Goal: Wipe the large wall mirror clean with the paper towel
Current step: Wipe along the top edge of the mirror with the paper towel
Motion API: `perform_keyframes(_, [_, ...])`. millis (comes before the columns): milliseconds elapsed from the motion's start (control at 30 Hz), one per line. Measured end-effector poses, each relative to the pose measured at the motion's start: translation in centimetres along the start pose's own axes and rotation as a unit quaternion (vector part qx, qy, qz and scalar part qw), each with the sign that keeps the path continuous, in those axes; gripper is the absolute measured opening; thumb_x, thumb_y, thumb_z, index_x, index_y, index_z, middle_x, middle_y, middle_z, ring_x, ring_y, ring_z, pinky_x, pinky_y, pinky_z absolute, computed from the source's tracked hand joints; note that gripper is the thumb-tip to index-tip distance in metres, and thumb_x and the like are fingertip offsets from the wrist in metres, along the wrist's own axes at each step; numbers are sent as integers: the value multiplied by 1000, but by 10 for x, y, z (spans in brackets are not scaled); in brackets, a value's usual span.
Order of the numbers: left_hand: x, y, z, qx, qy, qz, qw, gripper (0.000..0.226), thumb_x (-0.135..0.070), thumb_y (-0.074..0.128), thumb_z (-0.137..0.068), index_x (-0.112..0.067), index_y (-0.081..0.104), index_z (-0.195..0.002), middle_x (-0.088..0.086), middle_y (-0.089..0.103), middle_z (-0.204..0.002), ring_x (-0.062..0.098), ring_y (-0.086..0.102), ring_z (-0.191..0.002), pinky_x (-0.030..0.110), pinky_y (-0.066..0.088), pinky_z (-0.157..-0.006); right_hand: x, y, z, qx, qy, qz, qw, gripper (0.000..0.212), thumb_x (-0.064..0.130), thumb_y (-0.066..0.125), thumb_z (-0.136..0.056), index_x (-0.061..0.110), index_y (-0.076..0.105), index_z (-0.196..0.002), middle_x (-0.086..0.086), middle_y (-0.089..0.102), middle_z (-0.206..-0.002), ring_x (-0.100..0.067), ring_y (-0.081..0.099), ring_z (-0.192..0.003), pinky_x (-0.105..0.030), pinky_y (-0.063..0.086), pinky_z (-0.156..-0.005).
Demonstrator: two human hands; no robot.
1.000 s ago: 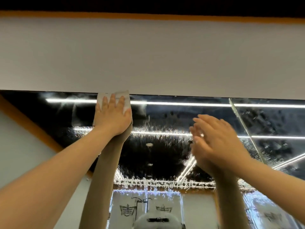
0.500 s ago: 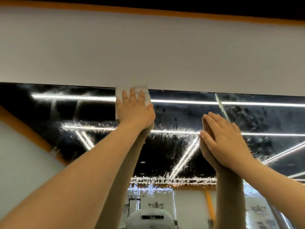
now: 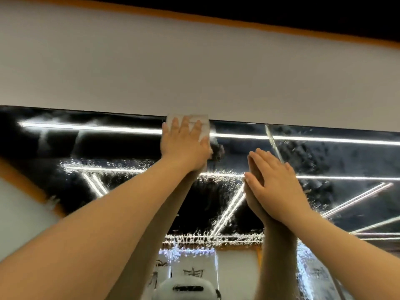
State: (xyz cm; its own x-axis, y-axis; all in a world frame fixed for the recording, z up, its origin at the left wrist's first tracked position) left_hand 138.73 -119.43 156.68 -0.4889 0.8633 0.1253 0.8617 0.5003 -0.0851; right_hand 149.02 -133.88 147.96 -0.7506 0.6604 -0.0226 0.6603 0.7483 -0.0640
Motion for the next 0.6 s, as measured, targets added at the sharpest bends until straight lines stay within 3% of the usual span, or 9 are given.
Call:
perform_keyframes(200, [35,-5,-2,-3,-48,13,999,59,-44,15,-103,-24,0,-156,6,-9,-163,30,-8,-149,49,-3,-119,-2,0,0,2,1,-2,1000,59,50,27,-101,28,15,-154,10,9,-162,-9,3,-149,-40,0,-121])
perform_keyframes(333, [25,-2,-3,-12,-78,13,997,59,-45,15,-103,-23,-1,-156,7,-10,-163,31,-9,-149,48,-4,-120,-2,1,1,7,-2,-8,1000,59,47,30,-102,28,12,-155,11,6,-162,-8,0,-149,-39,-3,-120])
perform_keyframes(500, [-6,0,-6,-13,-66,16,998,60,-45,14,-103,-23,-3,-156,8,-12,-162,33,-11,-148,49,-5,-120,0,0,0,-4,-6,-18,1000,63,55,20,-97,28,16,-155,12,9,-162,-7,1,-148,-39,-3,-119])
perform_keyframes(600, [-34,3,-8,-21,-50,22,998,60,-45,15,-103,-23,-2,-156,8,-11,-163,32,-10,-149,48,-5,-119,0,-1,1,-5,-7,-21,1000,59,48,30,-101,28,16,-155,11,9,-162,-7,1,-149,-40,-3,-120])
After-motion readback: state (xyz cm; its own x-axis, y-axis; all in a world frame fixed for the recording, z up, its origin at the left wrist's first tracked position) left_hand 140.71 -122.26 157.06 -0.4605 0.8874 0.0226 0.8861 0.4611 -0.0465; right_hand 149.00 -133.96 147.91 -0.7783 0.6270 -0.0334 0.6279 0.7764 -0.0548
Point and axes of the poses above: each hand's wrist, its own z-axis away from the middle knuckle, its own y-axis out of the palm, x = y × z, the point moved 10 cm from there along -z, towards the middle knuckle
